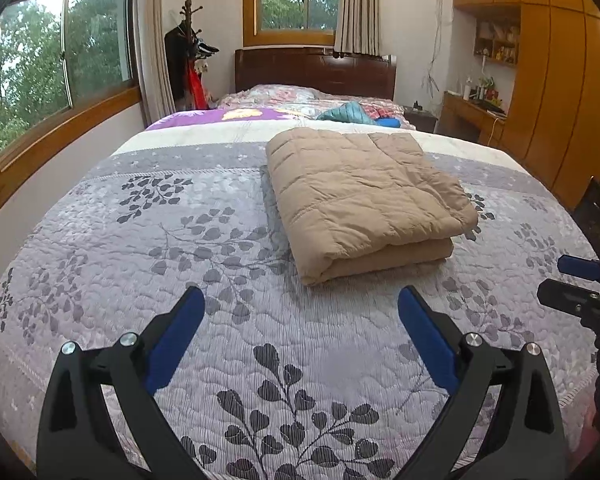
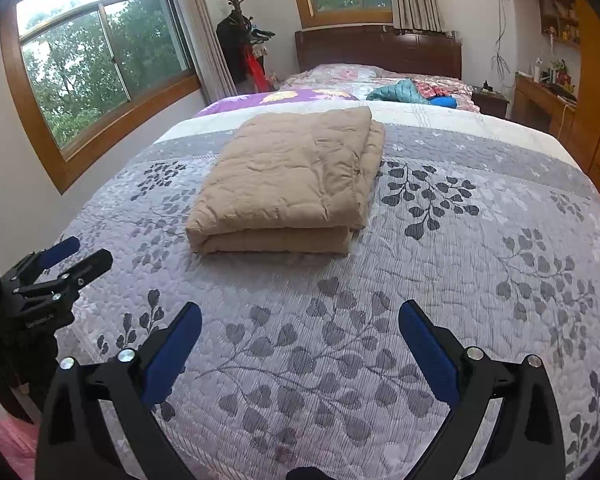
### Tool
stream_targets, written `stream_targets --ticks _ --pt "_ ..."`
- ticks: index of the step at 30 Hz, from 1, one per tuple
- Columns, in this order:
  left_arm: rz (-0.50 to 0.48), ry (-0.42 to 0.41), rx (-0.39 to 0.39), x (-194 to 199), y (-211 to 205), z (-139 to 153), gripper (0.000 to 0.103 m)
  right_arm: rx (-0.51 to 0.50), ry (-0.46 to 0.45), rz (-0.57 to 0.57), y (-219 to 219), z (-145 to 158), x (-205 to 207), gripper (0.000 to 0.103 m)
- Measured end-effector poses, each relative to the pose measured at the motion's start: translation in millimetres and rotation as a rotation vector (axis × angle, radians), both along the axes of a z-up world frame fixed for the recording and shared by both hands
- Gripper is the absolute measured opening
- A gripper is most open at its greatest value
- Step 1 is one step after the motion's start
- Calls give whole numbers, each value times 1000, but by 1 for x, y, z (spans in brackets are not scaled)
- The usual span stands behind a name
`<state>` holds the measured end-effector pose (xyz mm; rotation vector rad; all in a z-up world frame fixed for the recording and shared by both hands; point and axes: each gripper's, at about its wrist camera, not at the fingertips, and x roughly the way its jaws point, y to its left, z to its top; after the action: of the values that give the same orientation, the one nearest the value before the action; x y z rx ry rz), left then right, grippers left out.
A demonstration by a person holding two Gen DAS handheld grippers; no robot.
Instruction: Fold large clothes
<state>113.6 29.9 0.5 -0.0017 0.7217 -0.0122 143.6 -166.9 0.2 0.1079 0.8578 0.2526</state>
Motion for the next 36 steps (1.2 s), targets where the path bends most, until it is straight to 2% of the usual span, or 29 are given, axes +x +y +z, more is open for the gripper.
stream_targets --ticks 36 --pt "-19 18 -6 1 -5 -3 97 -21 -11 11 4 -1 0 99"
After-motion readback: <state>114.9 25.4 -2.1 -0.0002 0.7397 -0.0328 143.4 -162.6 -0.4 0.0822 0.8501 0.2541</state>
